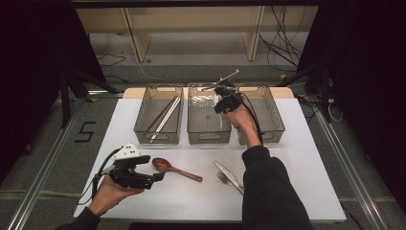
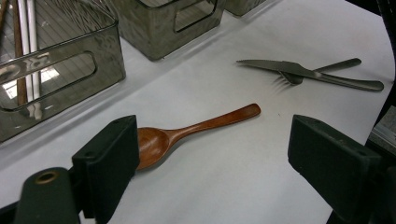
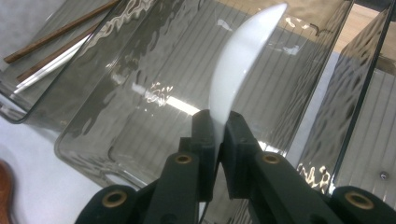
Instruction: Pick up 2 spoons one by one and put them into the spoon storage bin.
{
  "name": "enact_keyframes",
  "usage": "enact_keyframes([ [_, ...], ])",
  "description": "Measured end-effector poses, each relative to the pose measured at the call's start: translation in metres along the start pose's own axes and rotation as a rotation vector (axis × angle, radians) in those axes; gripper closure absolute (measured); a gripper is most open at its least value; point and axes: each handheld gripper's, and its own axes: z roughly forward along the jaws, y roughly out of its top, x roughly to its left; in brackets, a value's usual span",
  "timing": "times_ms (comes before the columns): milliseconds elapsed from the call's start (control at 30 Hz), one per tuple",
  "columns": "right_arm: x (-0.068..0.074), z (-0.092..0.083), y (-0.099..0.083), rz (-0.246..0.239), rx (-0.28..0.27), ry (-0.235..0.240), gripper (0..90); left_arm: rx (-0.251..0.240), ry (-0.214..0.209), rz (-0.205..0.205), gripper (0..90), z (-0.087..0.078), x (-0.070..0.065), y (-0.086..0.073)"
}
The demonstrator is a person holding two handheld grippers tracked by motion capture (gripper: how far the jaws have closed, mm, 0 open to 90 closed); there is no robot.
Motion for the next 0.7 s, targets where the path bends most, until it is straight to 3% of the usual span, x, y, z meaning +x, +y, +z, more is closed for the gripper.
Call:
enact_keyframes([
  [167,-0.001,0.008,0.002,0.013,-0.002,-0.010,83.6,0.001,-0.003,-0.001,16.0,0.000,-0.001,0.000],
  [233,0.000,0.009,0.003,0.024,-0.010,-0.011,71.4,0.002,-0.003,0.003,16.0,0.000,0.000,0.000],
  [300,-0.001,0.010,0.004,0.038,-0.009,0.011,66.8,0.002,-0.001,0.005,16.0,0.000,0.000,0.000],
  [700,-0.003,-0.014,-0.008,0.005,-0.063,0.032,45.6,0.005,0.000,0.001,16.0,0.000,0.000,0.000],
])
